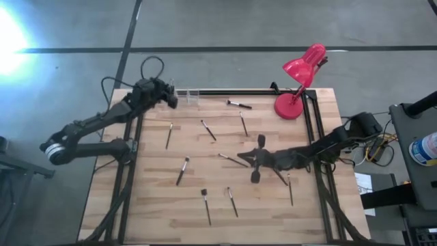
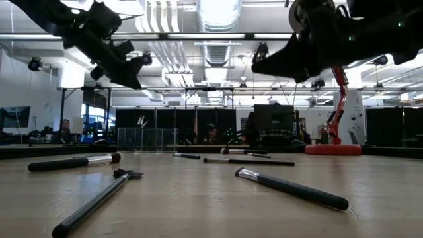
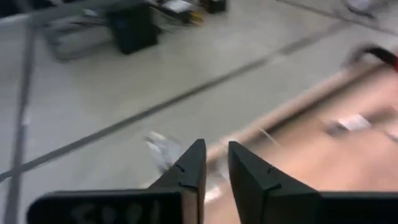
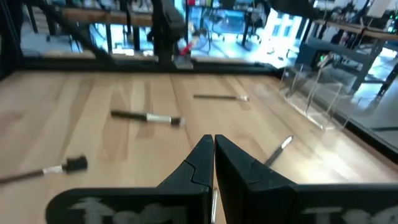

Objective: Put items in baskets/containers
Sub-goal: Put the black powder brush into the transparent organizer

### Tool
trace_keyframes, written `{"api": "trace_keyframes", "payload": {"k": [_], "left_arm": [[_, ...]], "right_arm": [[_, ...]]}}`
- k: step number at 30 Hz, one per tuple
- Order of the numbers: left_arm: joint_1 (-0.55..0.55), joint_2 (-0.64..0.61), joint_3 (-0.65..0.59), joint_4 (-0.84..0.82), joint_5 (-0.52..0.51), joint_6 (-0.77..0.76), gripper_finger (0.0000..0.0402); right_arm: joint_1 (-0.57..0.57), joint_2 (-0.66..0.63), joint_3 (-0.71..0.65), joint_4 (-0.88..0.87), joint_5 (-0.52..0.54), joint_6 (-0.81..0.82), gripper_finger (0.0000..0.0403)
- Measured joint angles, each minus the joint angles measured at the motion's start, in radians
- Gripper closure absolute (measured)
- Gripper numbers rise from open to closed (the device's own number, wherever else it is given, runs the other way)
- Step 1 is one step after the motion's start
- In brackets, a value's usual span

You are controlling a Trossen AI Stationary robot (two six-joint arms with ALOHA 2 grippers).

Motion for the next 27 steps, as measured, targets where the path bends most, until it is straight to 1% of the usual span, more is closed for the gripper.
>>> {"api": "trace_keyframes", "payload": {"k": [2,4,6,8,12,14,17,20,22,27], "left_arm": [[-0.084,-0.012,0.000,-0.067,-0.001,-0.008,0.0368],[-0.188,-0.018,0.000,-0.127,-0.024,-0.031,0.0388],[-0.307,-0.017,0.000,-0.174,-0.083,-0.067,0.0398],[-0.433,-0.013,-0.001,-0.218,-0.154,-0.098,0.0398],[-0.688,0.002,-0.002,-0.287,-0.269,-0.215,0.0401],[-0.807,0.012,-0.006,-0.283,-0.305,-0.275,0.0401],[-0.961,0.022,-0.043,-0.218,-0.336,-0.335,0.0401],[-1.072,0.031,-0.094,-0.134,-0.339,-0.394,0.0401],[-1.124,0.033,-0.124,-0.113,-0.339,-0.450,0.0401],[-1.197,0.042,-0.161,-0.119,-0.341,-0.631,0.0401]], "right_arm": [[0.000,0.017,0.000,0.000,0.000,0.000,0.0394],[0.000,0.030,0.001,0.008,0.000,0.001,0.0394],[0.000,0.041,0.002,0.007,0.000,0.001,0.0394],[0.000,0.050,0.006,0.008,0.000,0.000,0.0394],[0.000,0.064,0.003,0.008,-0.003,-0.013,0.0394],[0.000,0.075,-0.001,0.009,-0.031,-0.022,0.0394],[0.001,0.096,-0.003,0.032,-0.070,-0.026,0.0394],[0.001,0.134,-0.012,0.097,-0.079,-0.027,0.0394],[0.001,0.159,-0.019,0.137,-0.082,-0.033,0.0394],[0.000,0.211,-0.027,0.200,-0.080,-0.027,0.0394]]}}
